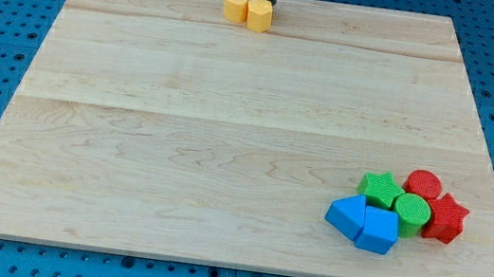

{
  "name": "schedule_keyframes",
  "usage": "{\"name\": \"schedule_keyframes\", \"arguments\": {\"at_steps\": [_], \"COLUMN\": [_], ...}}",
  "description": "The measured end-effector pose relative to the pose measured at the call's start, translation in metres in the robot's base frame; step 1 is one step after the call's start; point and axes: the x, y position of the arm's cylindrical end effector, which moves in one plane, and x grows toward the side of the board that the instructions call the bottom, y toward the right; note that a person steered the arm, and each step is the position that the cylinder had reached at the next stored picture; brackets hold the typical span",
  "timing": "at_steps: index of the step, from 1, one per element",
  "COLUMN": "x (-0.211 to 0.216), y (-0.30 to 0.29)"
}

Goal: Push yellow heart to green star

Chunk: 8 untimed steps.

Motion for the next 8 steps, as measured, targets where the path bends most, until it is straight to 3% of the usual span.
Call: {"name": "schedule_keyframes", "arguments": {"at_steps": [1,2,3,5,8], "x": [0.007,-0.020,-0.019,-0.017,0.042], "y": [0.000,0.000,-0.001,-0.043,-0.037]}}
